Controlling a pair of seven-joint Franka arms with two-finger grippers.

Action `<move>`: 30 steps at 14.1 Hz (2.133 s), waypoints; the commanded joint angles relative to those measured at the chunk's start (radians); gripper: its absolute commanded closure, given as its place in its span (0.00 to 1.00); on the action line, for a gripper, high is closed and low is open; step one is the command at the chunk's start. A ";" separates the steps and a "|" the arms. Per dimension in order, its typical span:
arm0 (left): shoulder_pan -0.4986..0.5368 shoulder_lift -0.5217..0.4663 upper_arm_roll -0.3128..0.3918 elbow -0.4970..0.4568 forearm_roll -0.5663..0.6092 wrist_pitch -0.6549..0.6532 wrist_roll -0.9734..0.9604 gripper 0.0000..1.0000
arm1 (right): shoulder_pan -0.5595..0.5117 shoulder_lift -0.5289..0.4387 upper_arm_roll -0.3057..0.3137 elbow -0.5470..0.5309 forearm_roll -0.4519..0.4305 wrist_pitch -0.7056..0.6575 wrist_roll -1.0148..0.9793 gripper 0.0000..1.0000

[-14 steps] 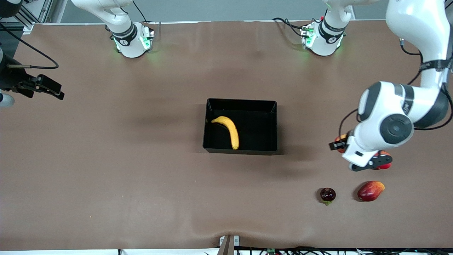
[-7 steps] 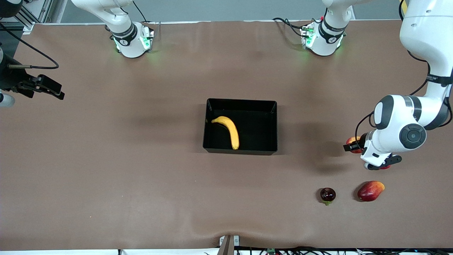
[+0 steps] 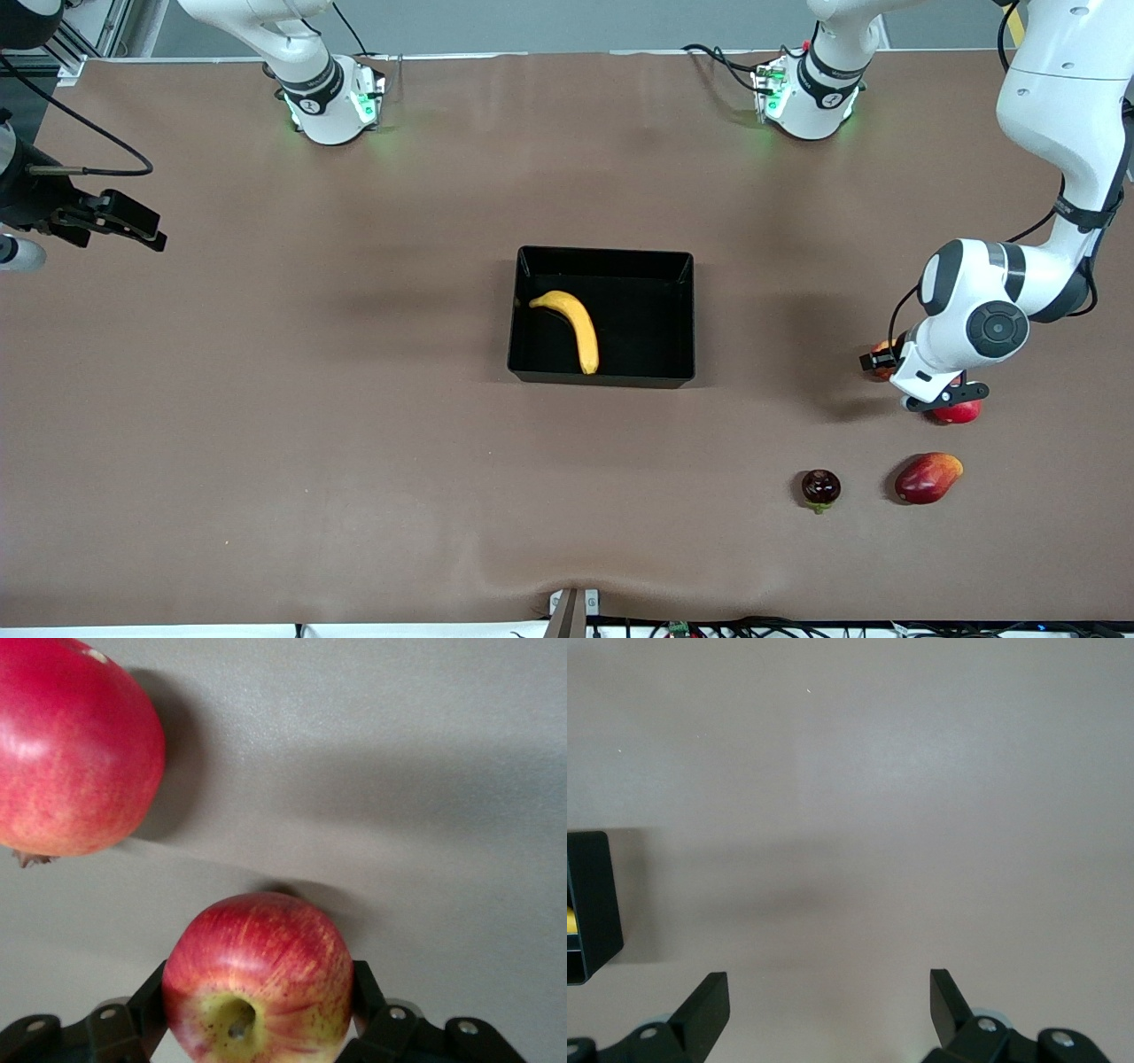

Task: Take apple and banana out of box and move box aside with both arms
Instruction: 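Carry the apple out and lower it beside the pomegranate, left gripper, then open the left gripper and reach back into the box for the banana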

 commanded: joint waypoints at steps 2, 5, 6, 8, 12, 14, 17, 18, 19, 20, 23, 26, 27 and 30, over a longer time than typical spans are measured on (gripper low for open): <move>0.010 -0.024 -0.009 -0.018 0.037 0.022 -0.008 0.00 | 0.010 0.008 -0.006 0.016 -0.002 -0.004 0.003 0.00; 0.003 -0.102 -0.070 -0.012 0.019 -0.036 -0.014 0.00 | 0.015 0.013 -0.004 0.016 -0.002 -0.005 0.004 0.00; 0.004 -0.132 -0.110 0.004 0.017 -0.085 -0.014 0.00 | 0.016 0.014 -0.006 0.015 -0.002 -0.005 0.004 0.00; 0.004 -0.171 -0.194 0.045 -0.010 -0.159 -0.016 0.00 | 0.016 0.013 -0.004 0.016 -0.002 -0.005 0.006 0.00; 0.001 -0.171 -0.403 0.131 -0.052 -0.259 -0.162 0.00 | 0.015 0.014 -0.004 0.016 -0.002 -0.005 0.006 0.00; -0.046 -0.125 -0.478 0.175 -0.050 -0.259 -0.319 0.00 | 0.015 0.013 -0.006 0.016 -0.002 -0.005 0.006 0.00; -0.215 -0.062 -0.477 0.221 -0.032 -0.251 -0.470 0.00 | 0.016 0.014 -0.006 0.016 -0.002 -0.005 0.006 0.00; -0.271 -0.027 -0.477 0.249 -0.033 -0.251 -0.493 0.00 | 0.016 0.014 -0.006 0.016 -0.002 -0.005 0.006 0.00; -0.327 0.016 -0.475 0.287 -0.032 -0.250 -0.540 0.00 | 0.018 0.014 -0.004 0.016 -0.002 -0.005 0.006 0.00; -0.385 0.060 -0.471 0.325 -0.026 -0.248 -0.586 0.00 | 0.019 0.014 -0.006 0.016 -0.002 -0.005 0.006 0.00; -0.526 0.180 -0.416 0.434 0.029 -0.245 -0.701 0.00 | 0.021 0.016 -0.006 0.015 -0.002 -0.005 0.007 0.00; -0.663 0.257 -0.289 0.487 0.025 -0.175 -0.747 0.00 | 0.021 0.016 -0.006 0.016 -0.002 -0.005 0.006 0.00; -0.680 0.278 -0.270 0.485 0.025 -0.120 -0.769 0.00 | 0.021 0.016 -0.006 0.015 -0.002 -0.005 0.007 0.00; -0.694 0.340 -0.267 0.485 0.033 -0.023 -0.798 0.00 | 0.021 0.019 -0.004 0.016 -0.002 -0.004 0.007 0.00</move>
